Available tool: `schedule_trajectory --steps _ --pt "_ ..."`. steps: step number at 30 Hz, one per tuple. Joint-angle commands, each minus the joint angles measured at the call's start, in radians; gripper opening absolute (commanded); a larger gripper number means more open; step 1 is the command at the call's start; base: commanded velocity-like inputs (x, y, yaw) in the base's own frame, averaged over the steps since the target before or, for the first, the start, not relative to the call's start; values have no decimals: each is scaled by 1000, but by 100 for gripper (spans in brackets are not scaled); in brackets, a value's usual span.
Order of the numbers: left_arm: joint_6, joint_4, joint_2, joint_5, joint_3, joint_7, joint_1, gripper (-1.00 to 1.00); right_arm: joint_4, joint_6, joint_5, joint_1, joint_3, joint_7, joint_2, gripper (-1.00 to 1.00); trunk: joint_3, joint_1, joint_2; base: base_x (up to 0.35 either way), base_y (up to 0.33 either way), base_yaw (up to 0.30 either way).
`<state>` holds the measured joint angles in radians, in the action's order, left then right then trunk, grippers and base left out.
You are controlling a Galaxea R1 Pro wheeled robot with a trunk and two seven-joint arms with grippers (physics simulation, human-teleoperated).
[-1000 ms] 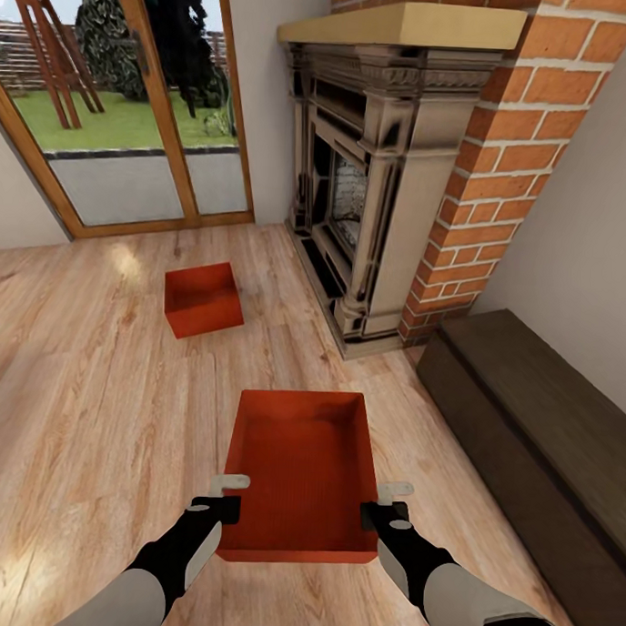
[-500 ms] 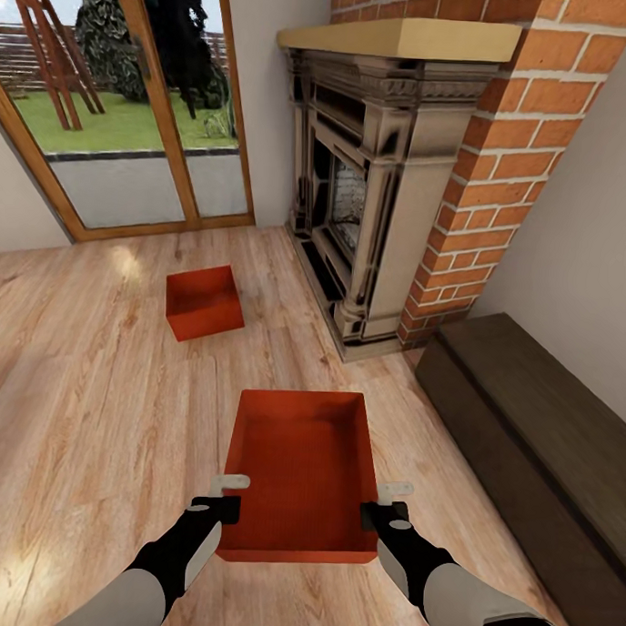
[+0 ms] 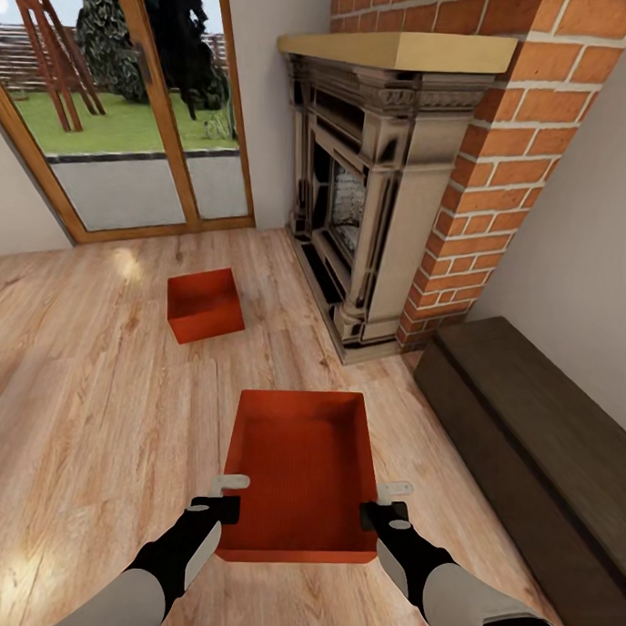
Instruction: Move the two storage containers from the living room to the garage. In the garage, place one container on the floor and stack the other container on top of it (either order is fine).
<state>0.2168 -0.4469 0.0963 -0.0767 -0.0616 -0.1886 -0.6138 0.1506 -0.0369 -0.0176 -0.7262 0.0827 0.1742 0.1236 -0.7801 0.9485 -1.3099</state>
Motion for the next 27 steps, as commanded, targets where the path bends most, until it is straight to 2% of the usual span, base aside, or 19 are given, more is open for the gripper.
schedule_trajectory --steps 1,27 --pt "9 -1 -1 11 0 -15 0 -100 1 -1 -7 -1 -6 8 0 -100 3 -4 7 0 0 0" --pt "9 -1 -2 11 0 -15 0 -100 1 -1 -7 -1 -8 8 1 -100 84 -104 189 0 0 0"
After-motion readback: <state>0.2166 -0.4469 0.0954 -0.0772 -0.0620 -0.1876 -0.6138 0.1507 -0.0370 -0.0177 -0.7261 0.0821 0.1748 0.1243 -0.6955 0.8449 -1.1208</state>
